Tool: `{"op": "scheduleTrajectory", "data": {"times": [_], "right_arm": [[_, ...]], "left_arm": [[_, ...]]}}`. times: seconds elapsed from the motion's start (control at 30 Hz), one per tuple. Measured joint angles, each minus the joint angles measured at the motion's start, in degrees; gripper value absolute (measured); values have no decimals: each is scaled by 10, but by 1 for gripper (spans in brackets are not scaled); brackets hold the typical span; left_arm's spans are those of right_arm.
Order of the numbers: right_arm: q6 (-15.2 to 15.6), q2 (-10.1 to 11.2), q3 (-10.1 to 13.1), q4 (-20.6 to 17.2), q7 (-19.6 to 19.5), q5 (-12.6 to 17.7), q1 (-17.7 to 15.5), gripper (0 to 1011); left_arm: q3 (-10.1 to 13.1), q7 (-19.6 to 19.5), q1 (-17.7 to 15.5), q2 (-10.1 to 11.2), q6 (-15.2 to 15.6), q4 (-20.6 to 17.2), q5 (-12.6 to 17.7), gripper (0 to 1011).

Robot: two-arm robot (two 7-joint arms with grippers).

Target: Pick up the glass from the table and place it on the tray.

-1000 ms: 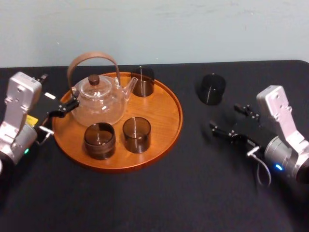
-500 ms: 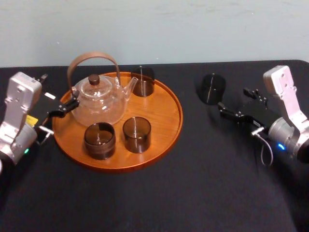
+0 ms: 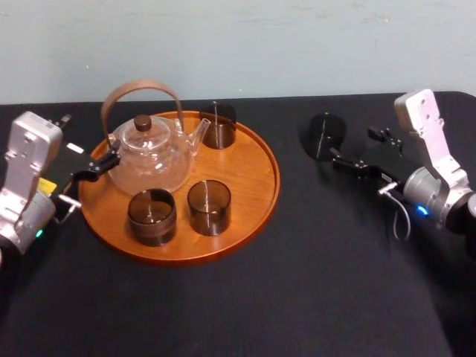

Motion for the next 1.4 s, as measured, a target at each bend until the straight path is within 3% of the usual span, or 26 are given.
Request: {"op": "scheduleTrajectory", "data": {"times": [1.03, 1.4], "right_arm": [[-21, -33, -24, 109, 5, -24, 82, 1002], [-45, -50, -29, 172, 6, -33, 121, 1002]], "left_arm": [[0, 0, 0, 0, 0, 0, 0, 1010], [0, 0, 0, 0, 0, 0, 0, 1010]]}}
